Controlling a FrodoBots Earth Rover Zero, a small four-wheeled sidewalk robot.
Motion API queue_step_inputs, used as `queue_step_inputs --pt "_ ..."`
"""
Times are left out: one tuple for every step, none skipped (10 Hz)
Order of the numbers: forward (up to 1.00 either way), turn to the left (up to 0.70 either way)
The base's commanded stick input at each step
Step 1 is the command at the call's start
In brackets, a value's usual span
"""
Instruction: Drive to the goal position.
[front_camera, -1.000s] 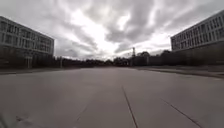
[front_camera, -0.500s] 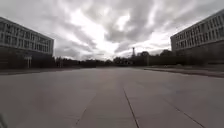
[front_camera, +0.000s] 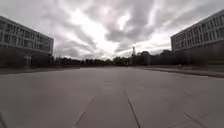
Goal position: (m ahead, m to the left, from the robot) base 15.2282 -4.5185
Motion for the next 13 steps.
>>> queue_step_inputs --pt "0.70 0.00" --pt "0.70 0.00" --pt "0.70 0.00" --pt "0.70 0.00" --pt "0.70 -0.03" --pt "0.70 -0.09" --pt "0.70 -0.08" --pt "0.70 -0.03" --pt "0.70 0.00" --pt "0.70 -0.09" --pt "0.70 -0.23" --pt "0.70 -0.22" --pt "0.70 -0.15"
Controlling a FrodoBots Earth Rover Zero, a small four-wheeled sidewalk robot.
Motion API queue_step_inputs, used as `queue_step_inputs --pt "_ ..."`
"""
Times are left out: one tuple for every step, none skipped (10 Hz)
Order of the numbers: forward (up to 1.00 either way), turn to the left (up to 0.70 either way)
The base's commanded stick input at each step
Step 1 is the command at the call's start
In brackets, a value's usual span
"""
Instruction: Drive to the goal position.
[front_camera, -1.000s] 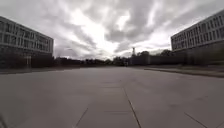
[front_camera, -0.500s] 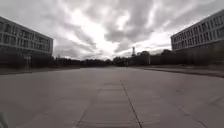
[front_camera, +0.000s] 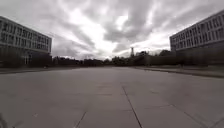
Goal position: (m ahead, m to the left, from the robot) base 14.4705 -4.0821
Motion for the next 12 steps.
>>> queue_step_inputs --pt "0.70 -0.08" --pt "0.70 -0.01" --pt "0.70 0.00" --pt "0.70 0.00" --pt "0.70 0.00" --pt "0.70 0.00" --pt "0.70 -0.07" --pt "0.70 -0.26" --pt "0.70 -0.20" --pt "0.70 -0.07" --pt "0.70 -0.04" --pt "0.70 -0.08"
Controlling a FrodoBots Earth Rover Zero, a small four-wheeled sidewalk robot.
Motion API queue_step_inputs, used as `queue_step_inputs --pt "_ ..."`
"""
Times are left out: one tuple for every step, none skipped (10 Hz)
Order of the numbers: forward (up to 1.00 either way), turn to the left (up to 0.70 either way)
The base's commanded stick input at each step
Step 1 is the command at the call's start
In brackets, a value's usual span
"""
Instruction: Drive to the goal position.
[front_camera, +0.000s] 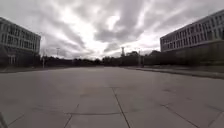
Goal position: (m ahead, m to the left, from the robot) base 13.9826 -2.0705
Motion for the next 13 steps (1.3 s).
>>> queue_step_inputs --pt "0.70 -0.04" --pt "0.70 0.00" --pt "0.70 0.00" --pt "0.70 0.00" --pt "0.70 0.00" --pt "0.70 0.00" --pt "0.70 0.00" --pt "0.70 0.00" --pt "0.70 0.00" --pt "0.70 0.00" --pt "0.70 0.00" --pt "0.70 0.00" --pt "0.70 0.00"
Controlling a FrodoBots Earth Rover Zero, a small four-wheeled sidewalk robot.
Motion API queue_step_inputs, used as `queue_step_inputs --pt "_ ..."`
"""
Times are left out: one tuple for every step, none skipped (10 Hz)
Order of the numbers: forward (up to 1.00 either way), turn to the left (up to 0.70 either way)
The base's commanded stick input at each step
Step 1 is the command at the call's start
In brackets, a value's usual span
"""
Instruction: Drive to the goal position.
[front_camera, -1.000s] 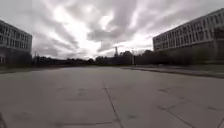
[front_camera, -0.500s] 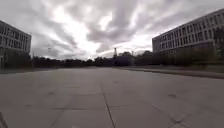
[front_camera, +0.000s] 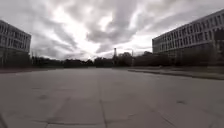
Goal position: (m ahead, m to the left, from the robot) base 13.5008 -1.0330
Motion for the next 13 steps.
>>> queue_step_inputs --pt "0.70 0.00" --pt "0.70 0.00" --pt "0.70 0.00" --pt "0.70 0.07" --pt "0.70 0.14" --pt "0.70 0.21" --pt "0.70 0.20" --pt "0.70 0.17" --pt "0.70 0.10" --pt "0.70 0.04" --pt "0.70 0.02" --pt "0.70 0.07" --pt "0.70 0.12"
